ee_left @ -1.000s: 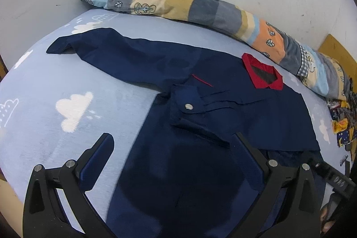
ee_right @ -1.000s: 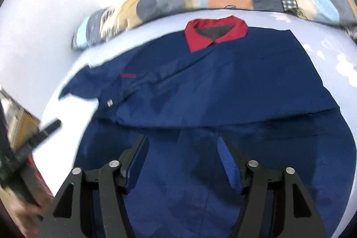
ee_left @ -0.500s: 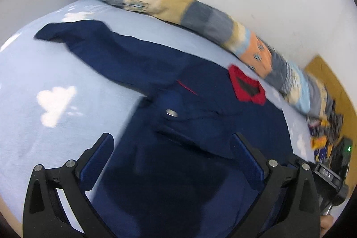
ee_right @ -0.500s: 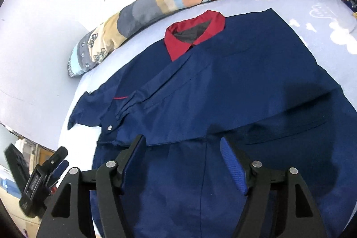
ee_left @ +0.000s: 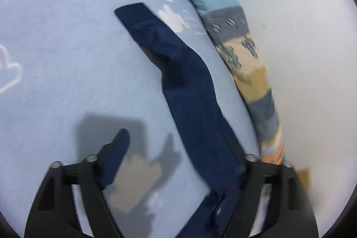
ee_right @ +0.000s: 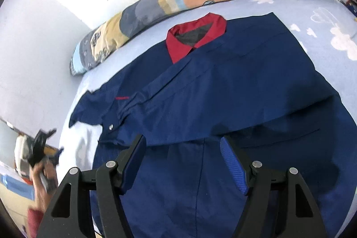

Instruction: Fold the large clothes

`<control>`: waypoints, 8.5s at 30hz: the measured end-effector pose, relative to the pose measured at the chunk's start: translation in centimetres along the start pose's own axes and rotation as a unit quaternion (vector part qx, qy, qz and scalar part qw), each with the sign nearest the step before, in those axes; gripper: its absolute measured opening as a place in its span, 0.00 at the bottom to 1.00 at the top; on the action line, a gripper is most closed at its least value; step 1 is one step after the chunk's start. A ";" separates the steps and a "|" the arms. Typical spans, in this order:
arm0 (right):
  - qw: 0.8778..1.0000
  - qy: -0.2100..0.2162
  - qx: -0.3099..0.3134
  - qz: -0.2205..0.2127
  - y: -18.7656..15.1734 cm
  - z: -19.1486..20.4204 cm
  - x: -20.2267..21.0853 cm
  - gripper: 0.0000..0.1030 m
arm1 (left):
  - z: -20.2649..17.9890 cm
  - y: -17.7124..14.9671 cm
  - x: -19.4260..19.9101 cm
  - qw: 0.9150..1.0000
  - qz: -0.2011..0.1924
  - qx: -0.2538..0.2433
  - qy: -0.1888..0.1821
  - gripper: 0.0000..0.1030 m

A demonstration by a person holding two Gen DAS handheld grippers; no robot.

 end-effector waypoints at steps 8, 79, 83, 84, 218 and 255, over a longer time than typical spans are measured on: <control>0.999 -0.020 0.034 0.021 -0.8 0.7 -1.5 0.70 | 1.3 6.4 -6.8 0.993 -0.008 0.094 -0.068 0.67; 0.960 -0.027 -0.090 -0.264 3.4 -11.4 21.4 0.70 | -37.2 -52.4 -1.3 0.855 0.027 -0.513 -0.074 0.06; 0.961 -0.028 -0.088 -0.260 3.5 -11.5 21.2 0.70 | -35.3 -54.5 -2.0 0.831 0.048 -0.550 -0.060 0.35; 0.962 -0.029 -0.088 -0.258 3.5 -11.5 21.1 0.70 | -35.0 -54.9 -1.9 0.825 0.053 -0.559 -0.063 0.41; 0.976 -0.168 0.126 0.053 -22.1 -6.4 6.7 0.99 | -1.5 -42.8 9.2 0.811 -0.085 -0.574 0.074 1.00; 0.983 -0.040 -0.169 -0.053 -20.5 -17.5 17.4 0.57 | 5.9 -30.2 10.5 0.903 0.105 -0.415 0.023 0.82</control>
Point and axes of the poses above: each gripper's, at about its wrist camera, not at the fingertips, and x roughly against the way its jaws point, z to its left, y to its top, the point moved 4 cm from there along -x, roughly the way its jaws point, and after that the axes turned 15 degrees about y, right-handed, at the moved point
